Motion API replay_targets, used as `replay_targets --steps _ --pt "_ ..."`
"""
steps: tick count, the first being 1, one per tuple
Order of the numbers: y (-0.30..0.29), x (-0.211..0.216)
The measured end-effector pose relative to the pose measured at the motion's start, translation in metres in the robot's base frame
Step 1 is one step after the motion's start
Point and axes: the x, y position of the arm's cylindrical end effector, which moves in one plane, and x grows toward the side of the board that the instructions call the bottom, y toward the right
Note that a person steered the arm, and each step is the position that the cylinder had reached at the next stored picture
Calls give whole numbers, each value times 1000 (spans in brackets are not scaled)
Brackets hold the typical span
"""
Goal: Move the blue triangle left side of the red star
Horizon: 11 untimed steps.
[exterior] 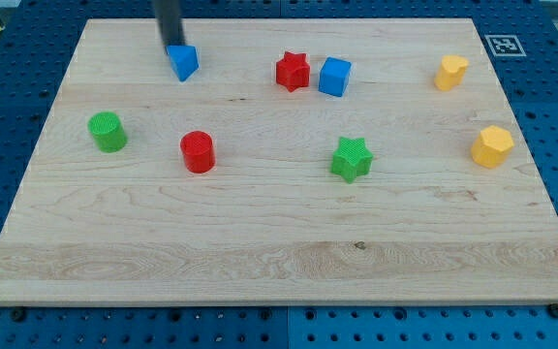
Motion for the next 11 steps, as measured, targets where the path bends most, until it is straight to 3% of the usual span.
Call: replay_targets --steps 1,4,5,6,7,8,10,11 --pt "-43 11" --pt "93 53" --pt "76 53" --pt "22 44" --pt "-4 19" --pt "13 3" --pt "124 48" --pt "150 55"
